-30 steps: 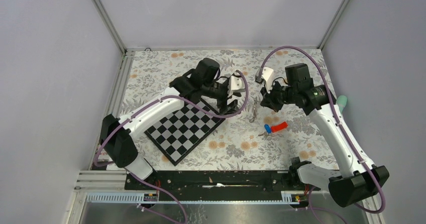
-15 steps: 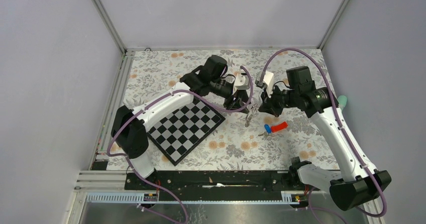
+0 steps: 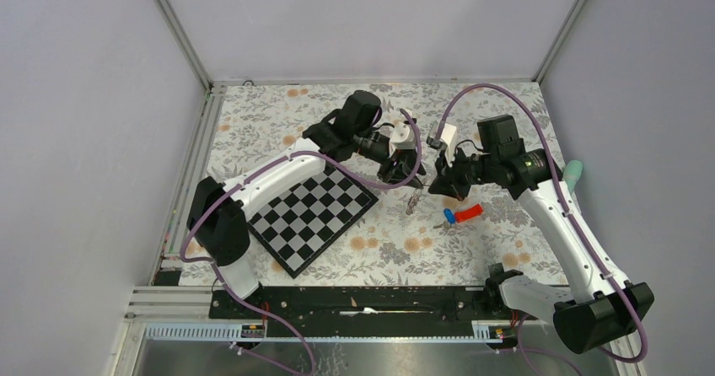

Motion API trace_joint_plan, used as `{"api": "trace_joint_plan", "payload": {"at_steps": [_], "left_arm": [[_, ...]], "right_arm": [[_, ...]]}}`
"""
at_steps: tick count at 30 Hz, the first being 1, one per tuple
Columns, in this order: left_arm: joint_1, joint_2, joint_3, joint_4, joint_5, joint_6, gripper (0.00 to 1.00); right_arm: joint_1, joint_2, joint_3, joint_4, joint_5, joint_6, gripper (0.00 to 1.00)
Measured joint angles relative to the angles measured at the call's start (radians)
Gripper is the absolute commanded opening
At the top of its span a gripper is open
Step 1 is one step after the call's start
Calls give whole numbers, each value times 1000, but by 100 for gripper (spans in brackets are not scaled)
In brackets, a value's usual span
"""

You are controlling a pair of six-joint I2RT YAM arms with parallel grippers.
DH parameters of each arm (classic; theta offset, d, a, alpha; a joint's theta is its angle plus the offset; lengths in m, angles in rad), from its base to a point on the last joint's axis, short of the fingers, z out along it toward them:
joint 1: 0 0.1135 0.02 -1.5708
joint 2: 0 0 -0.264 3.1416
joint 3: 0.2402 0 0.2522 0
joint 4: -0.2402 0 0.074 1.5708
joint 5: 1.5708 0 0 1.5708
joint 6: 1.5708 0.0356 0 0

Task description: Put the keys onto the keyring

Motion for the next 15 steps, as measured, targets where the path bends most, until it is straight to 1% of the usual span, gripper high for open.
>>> {"api": "trace_joint_plan", "payload": {"at_steps": [11,15], "left_arm": [[-10,17,-8,39,8,-20,40],[-14,18,-11,39,8,-20,38]], "right_arm": [[0,-2,-2,25,-27,29,0],[0,-2,-2,31,-27,33,0]]}}
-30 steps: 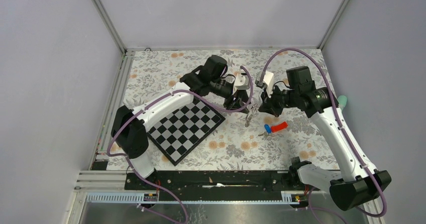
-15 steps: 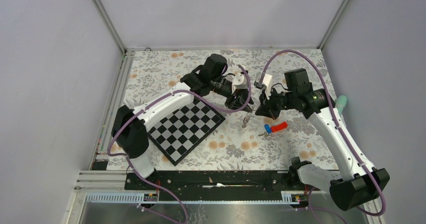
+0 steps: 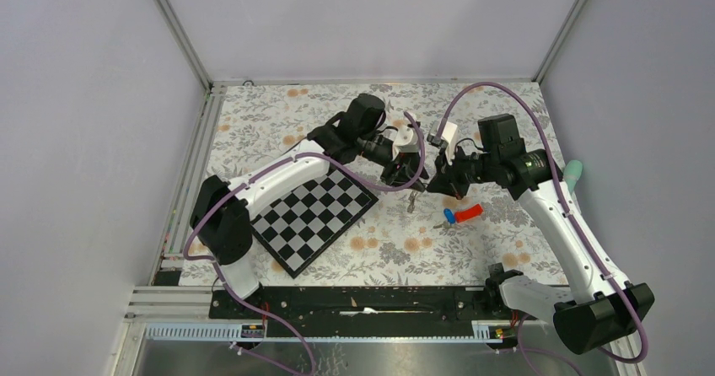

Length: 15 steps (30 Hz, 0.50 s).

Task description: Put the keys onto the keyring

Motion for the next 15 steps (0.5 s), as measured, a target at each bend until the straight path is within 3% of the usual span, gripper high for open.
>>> {"api": "trace_joint_plan", "payload": {"at_steps": [10,15], "left_arm": [[-4,1,-17,-7,-1,11,26],[-5,1,-17,-8,-1,16,14]], "right_arm": [[0,0,0,4,-8,4,0],[0,0,0,4,-8,8,0]]}}
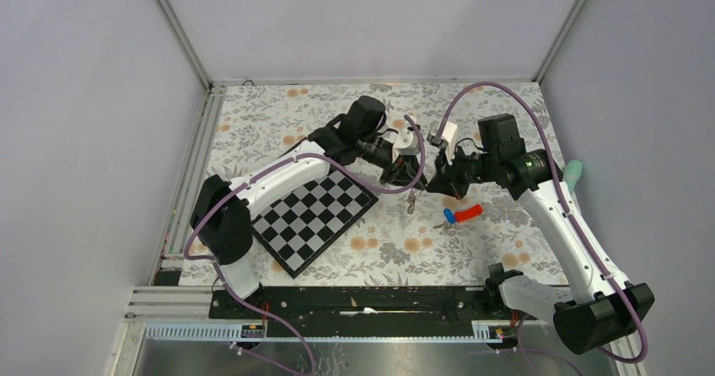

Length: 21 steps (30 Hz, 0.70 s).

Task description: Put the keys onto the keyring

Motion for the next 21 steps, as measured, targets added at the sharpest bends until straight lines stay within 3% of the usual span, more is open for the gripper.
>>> {"api": "trace_joint_plan", "payload": {"at_steps": [3,10,21], "left_arm": [[-1,0,0,-1,0,3,0],[-2,1,0,0,-7,-2,0],[6,1,0,46,-31,-113,0]], "right_arm": [[0,0,0,0,1,1,0],[0,0,0,0,3,4,0],[0,-27,-10,20,24,24,31]]}}
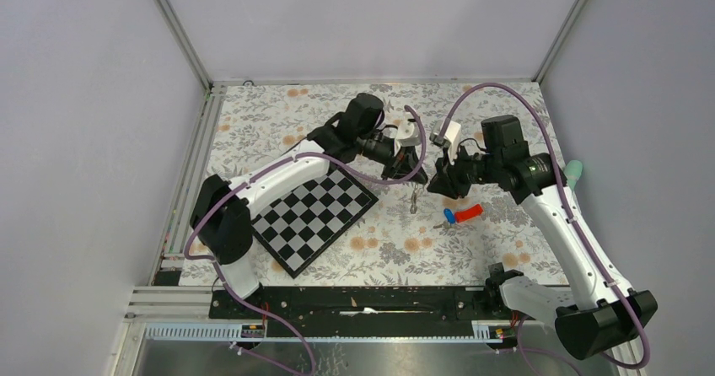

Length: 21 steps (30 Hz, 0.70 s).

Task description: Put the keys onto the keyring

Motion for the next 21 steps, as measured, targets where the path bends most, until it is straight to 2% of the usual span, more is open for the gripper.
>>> {"api": "trace_joint_plan", "payload": {"at_steps": [9,12,17,21], "left_arm": [[63,0,-49,137,14,-155,0],[85,-2,-92,231,24,-244,0],[122,-19,-216,478,47,-486,0],[133,-37,-228,501,41,-531,0]], "right_arm": [[0,-6,0,14,30,11,44],[0,-7,0,14,31,20,45],[0,-6,27,24,25,42,45],[-1,7,61,51,18,58,46]]}}
